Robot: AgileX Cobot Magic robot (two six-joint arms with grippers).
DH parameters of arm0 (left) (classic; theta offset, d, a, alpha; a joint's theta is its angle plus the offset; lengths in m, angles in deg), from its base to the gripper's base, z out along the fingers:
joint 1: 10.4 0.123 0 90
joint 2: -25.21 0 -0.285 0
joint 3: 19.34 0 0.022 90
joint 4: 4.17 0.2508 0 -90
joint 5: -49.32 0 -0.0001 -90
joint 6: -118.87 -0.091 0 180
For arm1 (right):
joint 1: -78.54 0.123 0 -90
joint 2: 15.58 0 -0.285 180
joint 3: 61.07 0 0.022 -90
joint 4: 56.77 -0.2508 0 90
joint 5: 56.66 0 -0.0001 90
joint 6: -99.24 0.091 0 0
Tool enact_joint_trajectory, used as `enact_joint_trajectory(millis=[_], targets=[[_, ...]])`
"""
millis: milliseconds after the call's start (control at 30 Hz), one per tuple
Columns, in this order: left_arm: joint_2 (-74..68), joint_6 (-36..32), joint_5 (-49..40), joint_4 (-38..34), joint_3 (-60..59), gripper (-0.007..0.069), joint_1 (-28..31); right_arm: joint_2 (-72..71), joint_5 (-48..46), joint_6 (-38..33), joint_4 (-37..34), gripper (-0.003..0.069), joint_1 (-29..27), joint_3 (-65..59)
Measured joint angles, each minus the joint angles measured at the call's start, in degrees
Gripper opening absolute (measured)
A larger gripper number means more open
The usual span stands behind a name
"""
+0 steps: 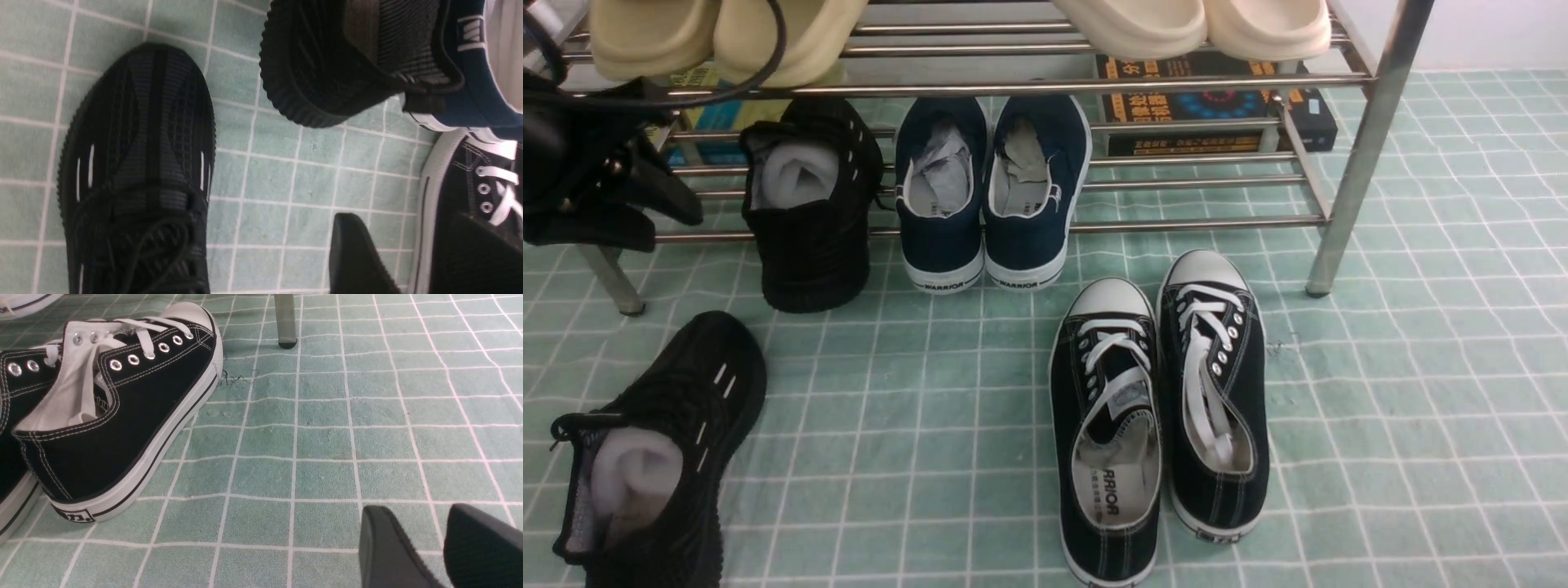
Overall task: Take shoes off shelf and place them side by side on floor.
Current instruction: 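Grasp the leftmost shoe on the bottom shelf of the shoe rack with the left gripper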
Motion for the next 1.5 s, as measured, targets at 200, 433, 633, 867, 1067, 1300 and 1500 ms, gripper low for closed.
enact_joint_trajectory(millis=[200, 433, 633, 867, 1067, 1300, 1500], targets=[[-6.0, -0.6, 3.9, 5.5, 0.2, 0.0468, -5.7, 0.0, 0.0, 0.0, 0.0, 0.0238, 0.0, 0.0], [-7.4, 2.6, 17.0, 9.0, 0.5, 0.0519, -7.6, 0.0, 0.0, 0.0, 0.0, 0.0238, 0.0, 0.0], [-8.2, 8.6, 24.7, 10.0, 0.6, 0.0519, -7.9, 0.0, 0.0, 0.0, 0.0, 0.0238, 0.0, 0.0], [-12.8, 9.3, 25.3, 10.0, 0.6, 0.0520, -8.5, 0.0, 0.0, 0.0, 0.0, 0.0238, 0.0, 0.0], [-14.4, 9.3, 26.4, 10.0, 0.6, 0.0519, -8.5, 0.0, 0.0, 0.0, 0.0, 0.0238, 0.0, 0.0], [-17.1, 9.5, 26.5, 9.0, 0.6, 0.0496, -8.5, 0.0, 0.0, 0.0, 0.0, 0.0238, 0.0, 0.0], [-17.7, 9.5, 26.2, 7.6, 0.7, 0.0270, -8.5, 0.0, 0.0, 0.0, 0.0, 0.0238, 0.0, 0.0]])
